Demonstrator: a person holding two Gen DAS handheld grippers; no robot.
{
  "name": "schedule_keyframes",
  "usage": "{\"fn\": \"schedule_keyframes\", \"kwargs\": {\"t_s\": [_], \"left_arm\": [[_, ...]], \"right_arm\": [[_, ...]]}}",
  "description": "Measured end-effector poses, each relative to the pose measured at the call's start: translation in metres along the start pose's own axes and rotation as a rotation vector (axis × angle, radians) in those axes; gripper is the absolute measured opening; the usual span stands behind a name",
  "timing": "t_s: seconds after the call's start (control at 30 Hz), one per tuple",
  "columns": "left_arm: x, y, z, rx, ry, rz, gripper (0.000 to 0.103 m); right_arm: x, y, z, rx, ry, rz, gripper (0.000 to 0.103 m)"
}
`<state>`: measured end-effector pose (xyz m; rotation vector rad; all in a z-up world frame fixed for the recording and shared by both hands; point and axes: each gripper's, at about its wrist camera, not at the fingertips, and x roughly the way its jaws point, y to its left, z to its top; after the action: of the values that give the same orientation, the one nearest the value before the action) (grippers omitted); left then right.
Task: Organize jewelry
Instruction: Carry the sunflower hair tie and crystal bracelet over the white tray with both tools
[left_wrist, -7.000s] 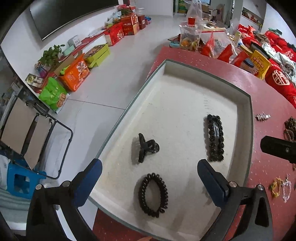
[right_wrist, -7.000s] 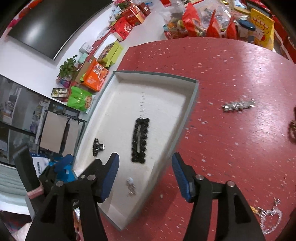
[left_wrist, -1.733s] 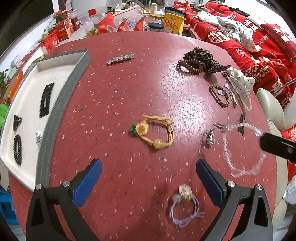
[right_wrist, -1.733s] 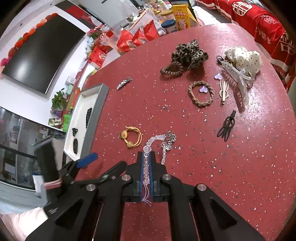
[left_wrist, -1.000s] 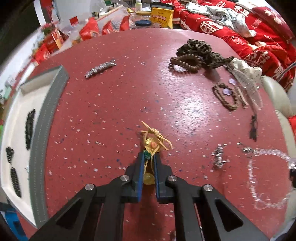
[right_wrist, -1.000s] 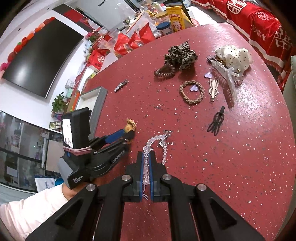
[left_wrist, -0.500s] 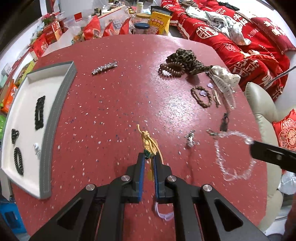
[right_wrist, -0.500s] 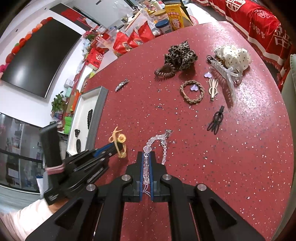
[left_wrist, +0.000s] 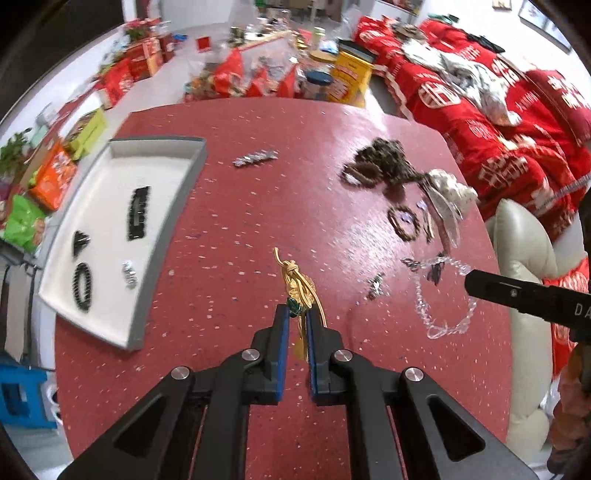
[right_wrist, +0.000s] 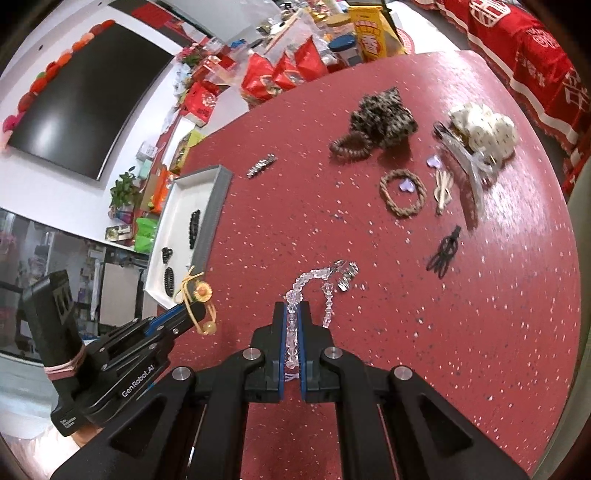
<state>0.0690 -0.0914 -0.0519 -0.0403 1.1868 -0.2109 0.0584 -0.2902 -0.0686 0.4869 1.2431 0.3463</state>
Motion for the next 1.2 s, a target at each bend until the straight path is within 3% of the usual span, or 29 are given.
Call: {"fn": "schedule_keyframes", "kwargs": {"t_s": [0.3,0.6,0.9,1.2], "left_arm": [[-0.023,0.047,0.006,-0.105,-0.061,0.029,0.011],[-0.03,0.125,0.028,-0.106,-0.085,0.022,0.011],[-0.03,0.2,0.059,-0.113,-0.153,0.043,0.011],[0.006,0.253,0.094,-0.139,-0.196,0.069,0.011]], "right_arm": [[0.004,0.036,0.02,-0.067,0.009,0.039,0.005],[0.034,0.108,0.042,-0.11,-0.036,0.051,0.005],[0.088,0.198,0.081,-0.208,-0.066,0.081,0.005],[0.153,0.238,0.12,-0.245,-0.036,0.13,0.005]]}}
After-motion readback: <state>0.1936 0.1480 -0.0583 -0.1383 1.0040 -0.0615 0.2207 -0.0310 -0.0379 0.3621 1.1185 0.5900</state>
